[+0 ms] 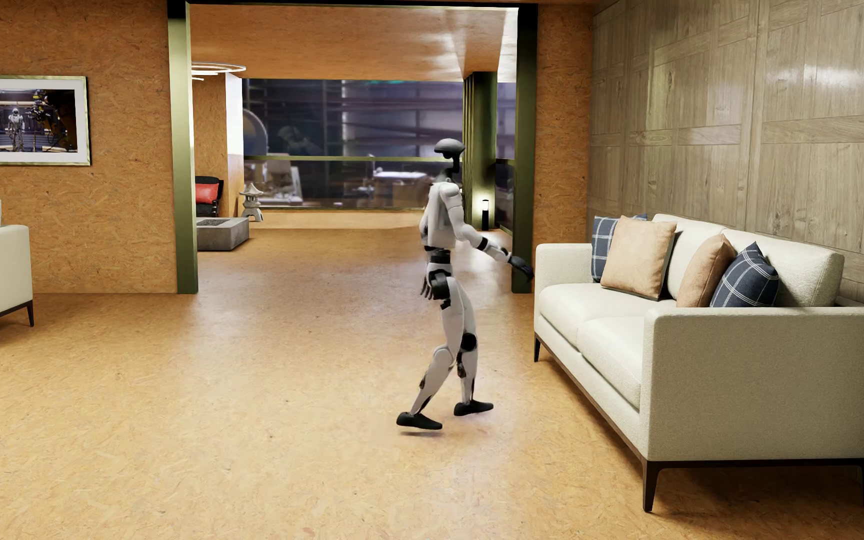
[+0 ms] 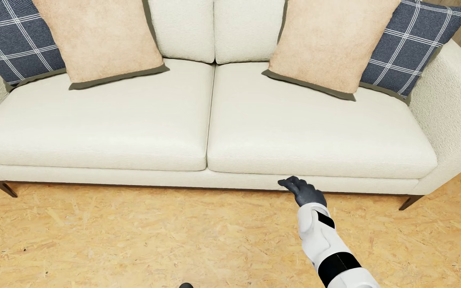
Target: Head to sofa
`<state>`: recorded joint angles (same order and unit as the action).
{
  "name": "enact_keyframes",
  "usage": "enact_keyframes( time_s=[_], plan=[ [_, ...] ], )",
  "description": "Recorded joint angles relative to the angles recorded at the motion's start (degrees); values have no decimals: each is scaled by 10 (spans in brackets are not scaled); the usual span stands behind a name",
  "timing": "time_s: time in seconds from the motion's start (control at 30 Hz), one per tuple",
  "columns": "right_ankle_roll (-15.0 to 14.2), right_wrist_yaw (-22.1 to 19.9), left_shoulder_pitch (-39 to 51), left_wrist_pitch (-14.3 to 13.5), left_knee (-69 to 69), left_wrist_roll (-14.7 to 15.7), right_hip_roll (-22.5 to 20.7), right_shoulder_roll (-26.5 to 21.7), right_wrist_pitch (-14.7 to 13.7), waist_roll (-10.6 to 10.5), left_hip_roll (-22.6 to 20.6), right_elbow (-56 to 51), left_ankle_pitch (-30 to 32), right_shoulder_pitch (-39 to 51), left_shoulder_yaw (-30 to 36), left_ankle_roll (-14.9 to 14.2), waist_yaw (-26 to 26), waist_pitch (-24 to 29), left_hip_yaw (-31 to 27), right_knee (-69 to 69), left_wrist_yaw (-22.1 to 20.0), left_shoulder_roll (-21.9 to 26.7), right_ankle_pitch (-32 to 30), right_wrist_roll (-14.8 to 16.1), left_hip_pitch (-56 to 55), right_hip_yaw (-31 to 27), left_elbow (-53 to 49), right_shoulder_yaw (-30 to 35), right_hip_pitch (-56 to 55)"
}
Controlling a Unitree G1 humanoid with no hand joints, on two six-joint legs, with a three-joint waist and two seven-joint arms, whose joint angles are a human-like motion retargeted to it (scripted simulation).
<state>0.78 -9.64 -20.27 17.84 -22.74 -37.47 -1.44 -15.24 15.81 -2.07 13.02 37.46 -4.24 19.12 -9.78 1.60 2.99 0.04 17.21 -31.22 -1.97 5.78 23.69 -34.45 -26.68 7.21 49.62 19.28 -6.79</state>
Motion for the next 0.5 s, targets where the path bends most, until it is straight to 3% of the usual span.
enact_keyframes(
  time_s=[0.07,0.1,0.17,0.2,0.3,0.33,0.4,0.43,0.47,0.5],
  plan=[
    [-9,-22,9,9,-31,-28,24,30,-8,13,-5,-35,-37,-57,23,-3,-1,7,14,-100,45,-5,-60,18,12,-10,13,-25,-37],
    [-31,-13,14,2,-31,-34,36,38,-11,19,-12,-39,-50,-82,26,-1,-2,10,28,-165,57,-13,-109,18,24,-29,3,-16,-72],
    [-87,62,29,-22,-19,-27,63,27,-18,34,-28,-17,-70,-116,12,3,1,17,55,-303,40,-33,-170,-33,51,-56,-36,39,-150],
    [-89,97,43,-34,-18,-21,94,30,-8,43,-35,11,-78,-132,2,2,3,22,62,-351,15,-41,-160,-45,60,-45,-55,47,-183],
    [-15,89,105,-56,-3,-11,199,58,79,67,-62,140,-89,-180,-8,-5,-2,31,52,-356,-38,-47,-114,5,80,50,-102,13,-226],
    [-2,114,123,-73,4,-7,210,59,97,73,-71,187,-91,-193,-10,-8,-7,33,45,-320,-46,-48,-99,2,86,69,-109,38,-231],
    [-8,181,151,-106,11,-2,184,41,100,83,-81,217,-98,-221,-7,-17,-14,35,30,-197,-48,-48,-81,7,92,64,-135,67,-236],
    [-26,198,160,-123,13,1,163,20,76,87,-85,206,-101,-242,-5,-22,-17,35,23,-99,-49,-46,-87,-5,95,50,-149,89,-227],
    [-12,188,166,-135,34,-2,140,13,65,89,-85,188,-96,-263,-1,-25,-20,33,15,-7,-49,-40,-145,-2,102,41,-163,87,-210],
    [-1,160,170,-145,36,-2,139,14,69,91,-87,170,-95,-284,4,-28,-21,31,7,17,-47,-38,-135,15,102,49,-173,62,-195]
  ],
)
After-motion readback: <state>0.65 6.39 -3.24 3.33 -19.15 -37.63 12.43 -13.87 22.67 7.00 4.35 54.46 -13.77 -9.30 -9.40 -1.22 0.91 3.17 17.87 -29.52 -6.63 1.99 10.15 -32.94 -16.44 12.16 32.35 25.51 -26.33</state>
